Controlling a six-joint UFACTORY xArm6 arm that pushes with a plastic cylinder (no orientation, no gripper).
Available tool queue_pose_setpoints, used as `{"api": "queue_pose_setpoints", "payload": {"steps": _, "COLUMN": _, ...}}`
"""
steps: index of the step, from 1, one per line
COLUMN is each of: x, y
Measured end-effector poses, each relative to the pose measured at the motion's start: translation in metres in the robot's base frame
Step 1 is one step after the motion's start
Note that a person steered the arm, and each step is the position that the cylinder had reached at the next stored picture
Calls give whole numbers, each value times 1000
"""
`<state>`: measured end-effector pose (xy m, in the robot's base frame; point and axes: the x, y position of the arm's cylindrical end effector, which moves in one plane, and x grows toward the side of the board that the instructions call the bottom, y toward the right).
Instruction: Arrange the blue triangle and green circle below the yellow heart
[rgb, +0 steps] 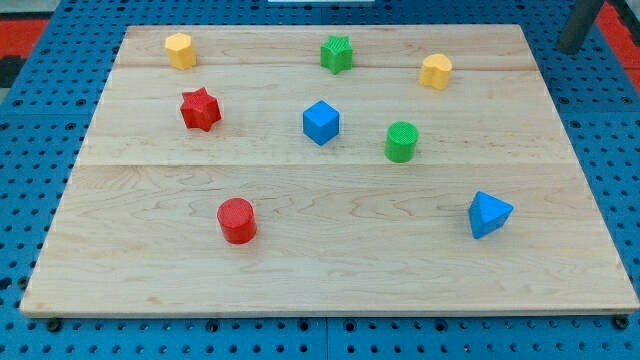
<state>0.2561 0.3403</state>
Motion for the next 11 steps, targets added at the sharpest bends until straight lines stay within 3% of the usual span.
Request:
{"api": "queue_pose_setpoints", "payload": {"steps": 1, "x": 15, "y": 0}}
{"api": "queue_pose_setpoints", "payload": {"steps": 2, "x": 72, "y": -1}}
{"api": "queue_pose_setpoints", "payload": {"steps": 4, "x": 256, "y": -64}}
{"api": "queue_pose_setpoints", "payload": {"steps": 5, "x": 321, "y": -129}}
{"api": "queue_pose_setpoints", "payload": {"steps": 6, "x": 311, "y": -189}}
{"api": "queue_pose_setpoints", "payload": {"steps": 8, "x": 227, "y": -184}}
{"api": "queue_pose_setpoints", "payload": {"steps": 9, "x": 267, "y": -196}}
{"api": "queue_pose_setpoints", "payload": {"steps": 10, "x": 266, "y": -148}}
{"api": "queue_pose_setpoints", "payload": {"steps": 11, "x": 224, "y": -140}}
